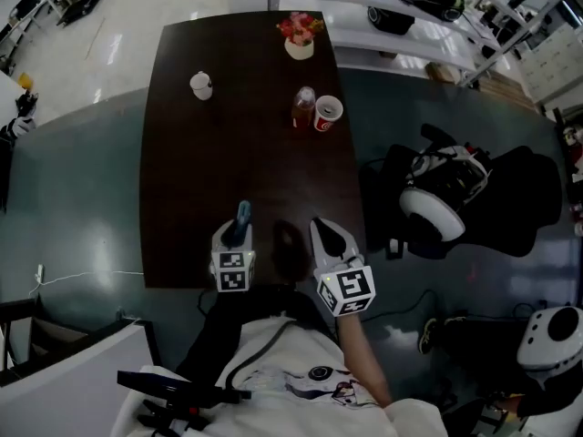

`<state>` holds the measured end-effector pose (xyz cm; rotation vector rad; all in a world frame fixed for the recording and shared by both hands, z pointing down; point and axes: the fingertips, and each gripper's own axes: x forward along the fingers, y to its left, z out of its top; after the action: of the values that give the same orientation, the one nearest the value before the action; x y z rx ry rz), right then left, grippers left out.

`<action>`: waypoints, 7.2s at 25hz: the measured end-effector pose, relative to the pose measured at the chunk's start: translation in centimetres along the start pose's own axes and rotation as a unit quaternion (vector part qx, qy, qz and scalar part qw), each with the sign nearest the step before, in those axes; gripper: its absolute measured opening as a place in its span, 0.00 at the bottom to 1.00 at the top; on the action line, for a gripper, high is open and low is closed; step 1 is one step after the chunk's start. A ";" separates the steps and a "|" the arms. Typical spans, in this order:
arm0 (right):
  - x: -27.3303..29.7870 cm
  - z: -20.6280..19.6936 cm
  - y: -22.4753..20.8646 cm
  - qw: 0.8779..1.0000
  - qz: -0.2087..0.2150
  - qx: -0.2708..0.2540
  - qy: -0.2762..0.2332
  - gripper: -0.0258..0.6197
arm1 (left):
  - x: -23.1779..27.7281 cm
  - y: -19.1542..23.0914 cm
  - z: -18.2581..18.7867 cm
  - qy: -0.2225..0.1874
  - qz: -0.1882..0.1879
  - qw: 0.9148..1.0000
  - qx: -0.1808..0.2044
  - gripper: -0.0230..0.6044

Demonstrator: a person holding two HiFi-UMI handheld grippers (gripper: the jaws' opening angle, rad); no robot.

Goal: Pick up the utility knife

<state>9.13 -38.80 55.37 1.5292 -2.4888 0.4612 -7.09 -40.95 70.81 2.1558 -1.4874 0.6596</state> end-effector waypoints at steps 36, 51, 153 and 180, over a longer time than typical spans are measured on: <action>0.6 3.4 7.7 0.995 -0.014 -0.048 -0.089 0.04 | -13.8 2.7 11.2 -0.212 -0.022 0.977 0.003 0.24; -8.4 1.0 7.2 0.994 0.007 -0.047 -0.099 0.04 | -18.6 -3.0 7.3 -0.214 0.013 0.977 -0.012 0.24; -35.0 -2.8 21.5 0.979 -0.023 -0.079 -0.184 0.04 | -46.4 -11.0 -4.6 -0.299 0.008 0.954 0.024 0.24; -34.1 -3.5 20.8 0.981 -0.025 -0.083 -0.171 0.04 | -45.6 -10.9 -4.7 -0.290 0.010 0.957 0.024 0.24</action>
<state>6.02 -0.30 44.45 1.7207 -2.6432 -0.0254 -11.59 -1.15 45.96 2.5067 -1.7835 0.0523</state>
